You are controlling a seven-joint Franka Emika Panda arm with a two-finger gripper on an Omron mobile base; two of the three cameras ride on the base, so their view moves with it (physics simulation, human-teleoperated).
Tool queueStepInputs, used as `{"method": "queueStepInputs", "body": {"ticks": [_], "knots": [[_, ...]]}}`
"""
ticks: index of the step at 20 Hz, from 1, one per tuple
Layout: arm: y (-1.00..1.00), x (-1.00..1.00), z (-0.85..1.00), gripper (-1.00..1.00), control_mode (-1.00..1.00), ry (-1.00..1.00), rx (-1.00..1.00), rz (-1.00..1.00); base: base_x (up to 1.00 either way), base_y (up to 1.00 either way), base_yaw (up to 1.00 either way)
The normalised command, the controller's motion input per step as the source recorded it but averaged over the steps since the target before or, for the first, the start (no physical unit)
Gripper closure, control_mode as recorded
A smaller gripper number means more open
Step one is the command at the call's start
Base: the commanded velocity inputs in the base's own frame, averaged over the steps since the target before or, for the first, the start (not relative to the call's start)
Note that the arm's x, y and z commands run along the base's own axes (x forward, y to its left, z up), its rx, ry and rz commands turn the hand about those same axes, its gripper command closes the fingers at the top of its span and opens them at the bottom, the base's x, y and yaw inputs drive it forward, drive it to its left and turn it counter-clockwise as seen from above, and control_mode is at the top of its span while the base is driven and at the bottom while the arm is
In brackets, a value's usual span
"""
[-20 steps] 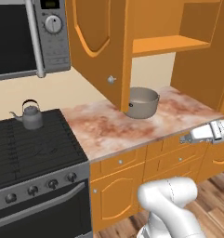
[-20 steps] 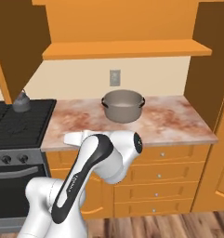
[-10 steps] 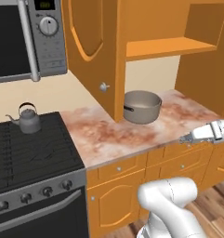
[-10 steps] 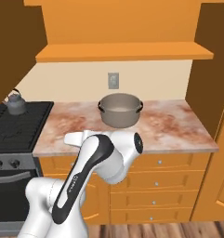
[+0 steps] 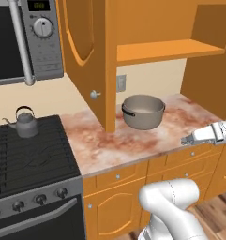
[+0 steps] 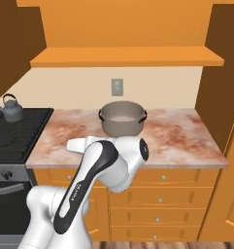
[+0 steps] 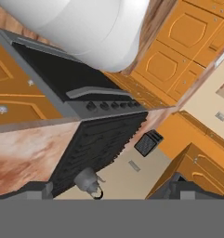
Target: Pick the kettle from the cabinet and place it on a stove burner. Then pick the pot from the counter and place it on another stove burner. Finally, turn both burners on.
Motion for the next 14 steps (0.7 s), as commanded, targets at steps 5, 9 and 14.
{"method": "queueStepInputs", "body": {"ticks": [5,9,14], "knots": [[0.00,0.00,0.00,-1.00,1.00,0.00,0.00,0.00,0.36,-0.40,0.09],[0.00,0.00,0.00,-1.00,1.00,0.00,0.00,0.00,0.49,-0.27,0.11],[0.00,0.00,0.00,-1.00,1.00,0.00,0.00,0.00,0.52,-0.14,0.10]]}}
